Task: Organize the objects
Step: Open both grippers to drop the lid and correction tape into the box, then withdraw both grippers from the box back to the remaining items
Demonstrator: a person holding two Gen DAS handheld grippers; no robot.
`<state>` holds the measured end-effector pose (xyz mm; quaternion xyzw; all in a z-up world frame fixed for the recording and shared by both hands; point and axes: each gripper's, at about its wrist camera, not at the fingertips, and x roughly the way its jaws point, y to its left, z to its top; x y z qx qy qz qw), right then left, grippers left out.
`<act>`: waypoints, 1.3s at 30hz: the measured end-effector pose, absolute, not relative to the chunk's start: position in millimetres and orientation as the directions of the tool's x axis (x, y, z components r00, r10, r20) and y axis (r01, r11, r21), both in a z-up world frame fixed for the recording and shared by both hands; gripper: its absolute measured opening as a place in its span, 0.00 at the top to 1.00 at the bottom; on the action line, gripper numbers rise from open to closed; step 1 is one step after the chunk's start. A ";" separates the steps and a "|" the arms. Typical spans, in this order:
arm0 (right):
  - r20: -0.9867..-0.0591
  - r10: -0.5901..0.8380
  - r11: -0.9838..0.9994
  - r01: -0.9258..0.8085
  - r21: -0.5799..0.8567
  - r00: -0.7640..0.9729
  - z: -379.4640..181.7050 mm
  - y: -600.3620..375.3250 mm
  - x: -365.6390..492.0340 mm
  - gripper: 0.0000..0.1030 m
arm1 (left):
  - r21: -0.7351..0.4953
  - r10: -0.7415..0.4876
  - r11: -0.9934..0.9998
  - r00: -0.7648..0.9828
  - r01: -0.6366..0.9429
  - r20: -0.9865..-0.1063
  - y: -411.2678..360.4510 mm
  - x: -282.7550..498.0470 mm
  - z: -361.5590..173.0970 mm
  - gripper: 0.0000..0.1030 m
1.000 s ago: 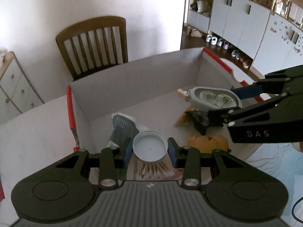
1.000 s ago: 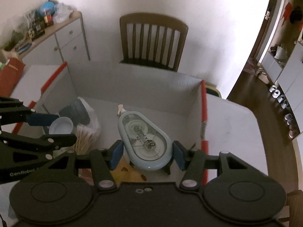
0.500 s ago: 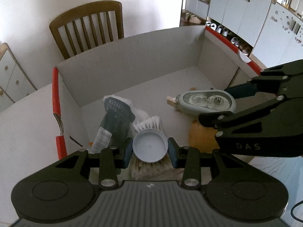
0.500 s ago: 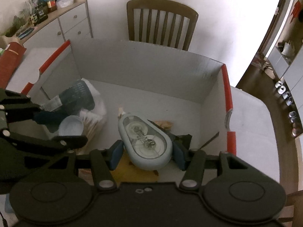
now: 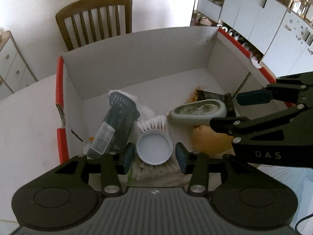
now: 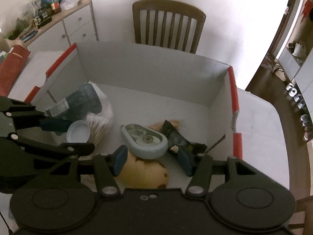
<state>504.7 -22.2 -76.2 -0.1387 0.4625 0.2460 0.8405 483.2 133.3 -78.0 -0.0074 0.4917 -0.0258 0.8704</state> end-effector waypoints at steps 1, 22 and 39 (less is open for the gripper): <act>-0.843 0.290 0.843 -0.538 0.000 0.453 -73.7 -24.5 504.0 0.43 | -0.038 -0.052 0.999 0.523 0.037 -0.851 132.8 481.3 -76.3 0.53; -0.773 0.364 0.834 -0.552 0.022 0.520 -15.9 -55.7 454.8 0.41 | -0.079 -0.081 0.996 0.662 0.032 -0.745 130.0 424.0 -13.9 0.37; -0.707 0.447 0.818 -0.570 0.074 0.549 13.5 -96.0 386.0 0.39 | -0.141 -0.166 0.985 0.737 0.097 -0.655 110.8 352.2 20.3 0.35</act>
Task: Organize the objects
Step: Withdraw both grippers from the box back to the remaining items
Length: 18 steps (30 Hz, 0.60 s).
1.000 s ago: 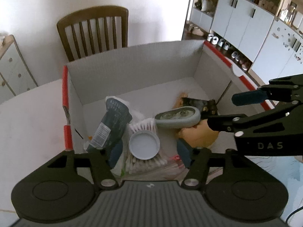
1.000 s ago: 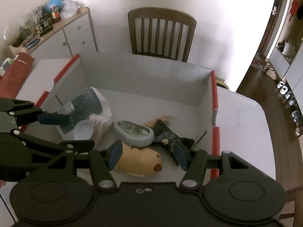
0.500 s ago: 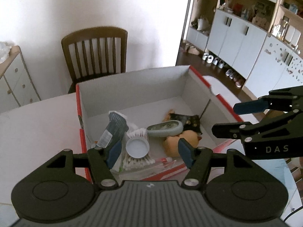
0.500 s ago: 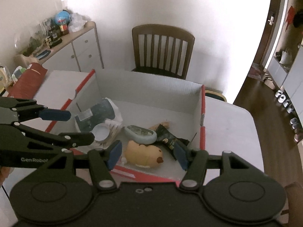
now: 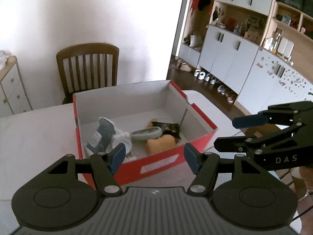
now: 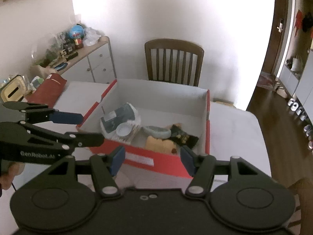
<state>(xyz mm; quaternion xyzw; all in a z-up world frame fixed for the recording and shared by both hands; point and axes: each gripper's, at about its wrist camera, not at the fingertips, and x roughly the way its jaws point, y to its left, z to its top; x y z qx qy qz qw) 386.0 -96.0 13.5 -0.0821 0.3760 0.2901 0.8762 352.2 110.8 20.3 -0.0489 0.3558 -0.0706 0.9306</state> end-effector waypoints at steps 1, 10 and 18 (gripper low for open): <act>-0.705 0.449 0.819 -0.568 0.080 0.549 13.2 -100.2 381.8 0.39 | -0.145 -0.171 0.984 0.737 0.099 -0.654 109.5 347.3 20.4 0.32; -0.693 0.439 0.832 -0.549 0.075 0.571 8.3 -131.5 345.3 0.31 | -0.114 -0.185 0.983 0.733 0.146 -0.654 97.7 315.0 10.8 0.24; -0.705 0.411 0.860 -0.503 0.088 0.579 -7.4 -154.5 318.5 0.29 | -0.128 -0.208 0.978 0.714 0.165 -0.668 90.9 292.3 -8.9 0.23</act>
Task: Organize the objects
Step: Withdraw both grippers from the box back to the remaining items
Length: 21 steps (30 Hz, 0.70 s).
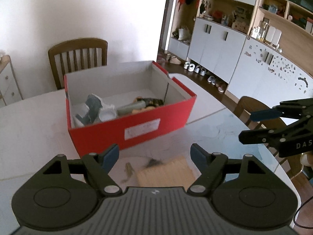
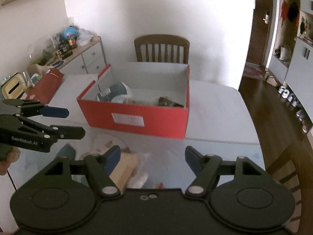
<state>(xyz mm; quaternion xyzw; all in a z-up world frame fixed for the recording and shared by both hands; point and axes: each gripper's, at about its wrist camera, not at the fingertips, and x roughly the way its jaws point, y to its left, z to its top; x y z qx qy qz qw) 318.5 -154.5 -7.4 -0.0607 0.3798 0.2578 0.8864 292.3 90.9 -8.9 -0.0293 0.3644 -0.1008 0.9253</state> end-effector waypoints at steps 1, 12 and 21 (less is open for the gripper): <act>-0.707 0.408 0.862 -0.498 0.092 0.577 -10.3 -157.3 315.6 0.29 | -0.130 -0.211 0.977 0.710 0.167 -0.672 90.4 290.3 -12.1 0.21; -0.750 0.311 0.915 -0.397 0.071 0.583 -28.6 -217.6 287.0 0.28 | -0.144 -0.233 0.972 0.671 0.186 -0.704 92.1 274.6 -50.7 0.10; -0.783 0.312 0.919 -0.382 0.104 0.538 -46.1 -220.0 279.6 0.28 | -0.120 -0.293 0.945 0.626 0.303 -0.723 91.5 278.1 -83.5 0.00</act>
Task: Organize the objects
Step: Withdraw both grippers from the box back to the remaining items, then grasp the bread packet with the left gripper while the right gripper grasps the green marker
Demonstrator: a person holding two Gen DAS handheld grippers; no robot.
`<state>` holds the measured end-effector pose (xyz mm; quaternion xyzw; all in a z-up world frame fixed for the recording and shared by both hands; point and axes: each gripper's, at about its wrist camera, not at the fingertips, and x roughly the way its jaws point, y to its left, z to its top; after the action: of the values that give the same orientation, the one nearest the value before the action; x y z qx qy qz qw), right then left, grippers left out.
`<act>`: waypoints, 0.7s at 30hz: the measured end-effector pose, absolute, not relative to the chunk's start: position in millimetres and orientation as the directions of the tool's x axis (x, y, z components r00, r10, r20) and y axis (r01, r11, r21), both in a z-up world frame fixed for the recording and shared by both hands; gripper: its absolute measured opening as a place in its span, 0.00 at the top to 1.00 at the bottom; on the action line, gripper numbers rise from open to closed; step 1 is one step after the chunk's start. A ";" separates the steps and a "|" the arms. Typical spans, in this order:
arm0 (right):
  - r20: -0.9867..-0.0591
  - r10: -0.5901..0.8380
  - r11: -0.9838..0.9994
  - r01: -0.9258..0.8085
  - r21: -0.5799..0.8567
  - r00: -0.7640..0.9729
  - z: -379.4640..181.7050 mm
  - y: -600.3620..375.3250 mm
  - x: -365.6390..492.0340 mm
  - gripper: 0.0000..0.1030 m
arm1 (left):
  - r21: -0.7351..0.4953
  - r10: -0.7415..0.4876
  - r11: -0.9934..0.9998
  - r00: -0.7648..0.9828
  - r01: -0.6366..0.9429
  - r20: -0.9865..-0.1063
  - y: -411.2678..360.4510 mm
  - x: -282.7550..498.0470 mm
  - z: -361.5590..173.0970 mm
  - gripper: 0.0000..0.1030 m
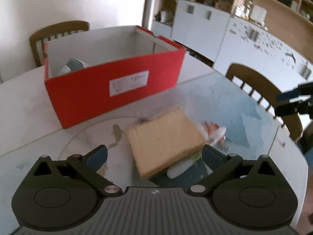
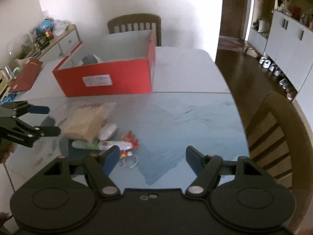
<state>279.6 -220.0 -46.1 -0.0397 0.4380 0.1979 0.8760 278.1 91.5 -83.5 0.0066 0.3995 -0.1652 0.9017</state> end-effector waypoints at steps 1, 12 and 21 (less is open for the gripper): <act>-0.786 0.316 0.915 -0.389 0.105 0.531 -48.0 -217.2 278.8 0.28 | -0.109 -0.299 0.939 0.622 0.325 -0.723 90.5 278.3 -85.7 0.00; -0.829 0.336 0.884 -0.454 0.114 0.447 -67.2 -186.4 277.0 0.28 | 0.047 -0.396 0.756 0.513 0.653 -0.762 74.0 303.3 -98.8 0.00; -0.860 0.340 0.849 -0.518 0.106 0.381 -82.5 -167.5 274.3 0.28 | 0.004 -0.440 0.643 0.374 0.766 -0.816 77.3 346.6 -105.3 0.00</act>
<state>274.3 -167.5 -82.5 -0.0903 0.4918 0.2596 0.8262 346.6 77.3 -105.3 0.1960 0.4157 -0.3745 0.8053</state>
